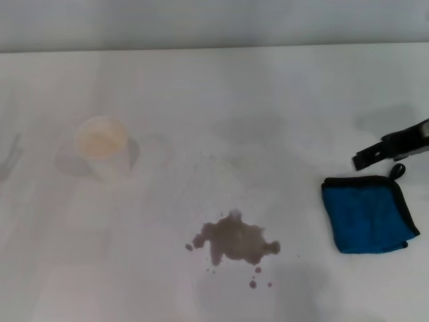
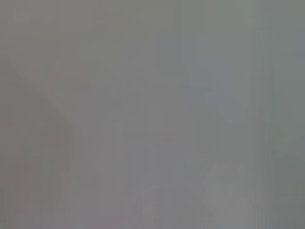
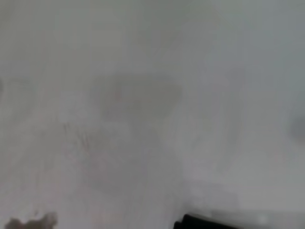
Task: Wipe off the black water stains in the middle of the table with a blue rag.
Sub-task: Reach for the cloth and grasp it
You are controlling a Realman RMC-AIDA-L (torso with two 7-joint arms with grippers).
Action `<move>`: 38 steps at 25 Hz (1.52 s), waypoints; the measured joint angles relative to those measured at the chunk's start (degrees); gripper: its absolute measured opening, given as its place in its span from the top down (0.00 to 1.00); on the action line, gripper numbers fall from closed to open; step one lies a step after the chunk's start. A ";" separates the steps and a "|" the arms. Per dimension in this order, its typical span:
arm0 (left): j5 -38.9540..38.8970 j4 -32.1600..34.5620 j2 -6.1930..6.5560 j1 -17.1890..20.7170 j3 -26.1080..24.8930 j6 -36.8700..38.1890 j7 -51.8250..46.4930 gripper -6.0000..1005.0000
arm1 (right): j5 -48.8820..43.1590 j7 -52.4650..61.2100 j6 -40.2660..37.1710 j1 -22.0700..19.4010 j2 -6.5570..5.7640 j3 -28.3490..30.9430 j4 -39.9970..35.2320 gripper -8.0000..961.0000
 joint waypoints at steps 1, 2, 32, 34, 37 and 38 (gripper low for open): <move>-0.17 -0.14 0.02 -0.08 0.00 -0.10 0.01 0.12 | -1.02 1.84 -0.30 0.30 0.04 -2.39 -0.36 0.12; -0.38 -0.32 0.04 -0.17 0.00 -0.23 0.02 0.12 | -4.20 5.58 -0.76 1.20 0.04 -7.12 -0.61 0.12; -5.80 -0.67 -0.29 -0.33 0.61 -1.04 3.83 0.12 | -13.81 20.94 -5.39 5.35 0.11 -26.53 12.59 0.15; -5.85 -0.63 -0.35 -0.26 0.62 -1.04 3.85 0.12 | -13.81 20.79 -5.64 5.52 0.11 -26.50 12.95 0.16; -5.93 -0.58 -0.37 -0.27 0.62 -1.08 3.89 0.12 | -13.81 20.69 -5.72 5.97 0.11 -26.58 13.65 0.25; -5.95 -0.58 -0.37 -0.31 0.62 -1.11 3.90 0.12 | -13.81 20.65 -5.74 6.12 0.11 -26.67 13.87 0.30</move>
